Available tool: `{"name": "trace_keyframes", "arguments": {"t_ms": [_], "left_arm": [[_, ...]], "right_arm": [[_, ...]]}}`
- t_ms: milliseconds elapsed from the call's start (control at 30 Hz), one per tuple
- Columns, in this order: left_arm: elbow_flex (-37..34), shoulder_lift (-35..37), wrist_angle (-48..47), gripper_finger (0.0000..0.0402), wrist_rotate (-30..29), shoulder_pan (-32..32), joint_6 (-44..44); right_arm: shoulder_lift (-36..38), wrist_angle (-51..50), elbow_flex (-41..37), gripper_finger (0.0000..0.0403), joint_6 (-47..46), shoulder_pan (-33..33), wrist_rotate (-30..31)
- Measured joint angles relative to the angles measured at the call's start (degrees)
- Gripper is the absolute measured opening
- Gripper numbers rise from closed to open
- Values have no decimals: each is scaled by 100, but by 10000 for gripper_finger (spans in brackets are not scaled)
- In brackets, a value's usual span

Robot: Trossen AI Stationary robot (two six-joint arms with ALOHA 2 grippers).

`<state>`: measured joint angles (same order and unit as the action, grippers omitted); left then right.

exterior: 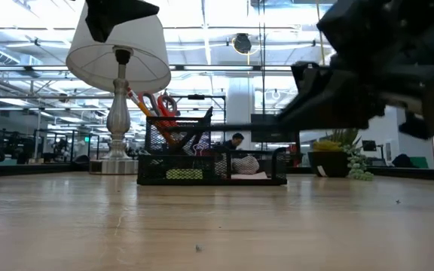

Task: Pick and place office supplies into organizer
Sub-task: Put the black pen into the black desk organizer

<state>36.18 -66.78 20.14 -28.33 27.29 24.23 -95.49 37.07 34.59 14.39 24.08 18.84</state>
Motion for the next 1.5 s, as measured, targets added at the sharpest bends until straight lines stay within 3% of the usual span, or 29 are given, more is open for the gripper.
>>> {"name": "trace_keyframes", "arguments": {"t_ms": [167, 1500], "left_arm": [[0, 4, 481, 317, -7, -2, 30], [0, -48, 309, 290, -20, 26, 150]], "right_arm": [[264, -412, 4, 49, 27, 4, 246], [305, -432, 4, 52, -82, 4, 237]]}}
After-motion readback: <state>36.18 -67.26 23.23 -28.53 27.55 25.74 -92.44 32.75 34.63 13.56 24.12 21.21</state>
